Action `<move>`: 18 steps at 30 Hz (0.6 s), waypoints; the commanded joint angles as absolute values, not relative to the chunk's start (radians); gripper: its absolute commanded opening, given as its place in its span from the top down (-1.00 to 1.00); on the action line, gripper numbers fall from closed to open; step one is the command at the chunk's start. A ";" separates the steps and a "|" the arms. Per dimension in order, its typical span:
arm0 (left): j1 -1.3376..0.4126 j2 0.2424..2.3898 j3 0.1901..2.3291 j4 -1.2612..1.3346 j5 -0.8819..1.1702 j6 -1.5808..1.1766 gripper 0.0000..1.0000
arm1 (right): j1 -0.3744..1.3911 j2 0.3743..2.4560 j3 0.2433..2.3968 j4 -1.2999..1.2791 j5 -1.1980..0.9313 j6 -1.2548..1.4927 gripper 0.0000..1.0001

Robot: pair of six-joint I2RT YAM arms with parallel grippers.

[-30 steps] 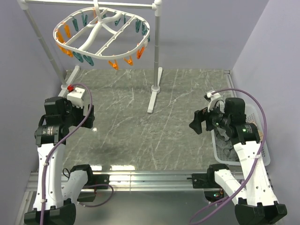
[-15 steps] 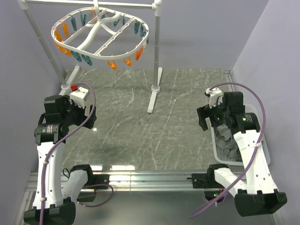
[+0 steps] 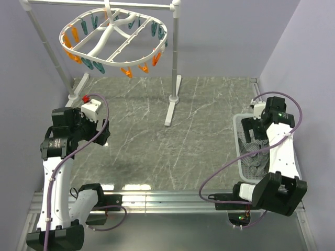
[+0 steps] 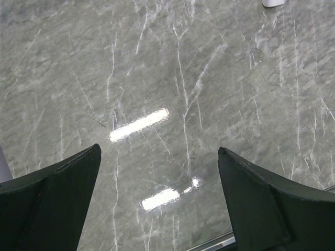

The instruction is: Clip the underwear to the hanger

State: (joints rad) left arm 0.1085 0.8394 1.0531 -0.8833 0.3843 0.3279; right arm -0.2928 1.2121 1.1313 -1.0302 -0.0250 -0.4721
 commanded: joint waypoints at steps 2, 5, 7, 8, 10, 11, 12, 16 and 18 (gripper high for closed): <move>0.103 0.841 1.042 -0.874 0.417 0.359 -0.99 | -0.398 1.229 1.163 -0.994 0.060 -0.549 -0.99; 0.104 0.836 1.034 -0.870 0.413 0.362 -0.99 | -0.455 1.204 1.152 -0.994 0.095 -0.598 -0.99; 0.103 0.838 1.031 -0.865 0.410 0.359 -0.99 | -0.509 1.174 1.129 -0.989 0.121 -0.636 -0.99; 0.104 0.836 1.029 -0.864 0.410 0.356 -0.99 | -0.528 1.163 1.121 -0.985 0.124 -0.659 -0.99; 0.104 0.836 1.023 -0.862 0.416 0.354 -0.99 | -0.587 1.135 1.109 -0.983 0.129 -0.681 -0.99; 0.104 0.836 1.023 -0.861 0.417 0.356 -0.99 | -0.607 1.129 1.108 -0.986 0.124 -0.702 -0.99; 0.103 0.838 1.023 -0.859 0.417 0.356 -0.99 | -0.651 1.121 1.108 -0.992 0.121 -0.713 -0.99; 0.103 0.841 1.020 -0.856 0.420 0.359 -0.99 | -0.745 1.132 1.094 -1.009 0.095 -0.753 -0.99; 0.104 0.839 1.020 -0.851 0.422 0.357 -0.99 | -0.773 1.153 1.089 -1.017 0.072 -0.758 -1.00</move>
State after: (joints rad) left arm 0.1066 0.8440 1.0183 -0.8810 0.3939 0.3466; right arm -0.7349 1.1439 1.1023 -1.0122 0.0895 -0.7094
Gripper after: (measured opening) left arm 0.995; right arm 0.997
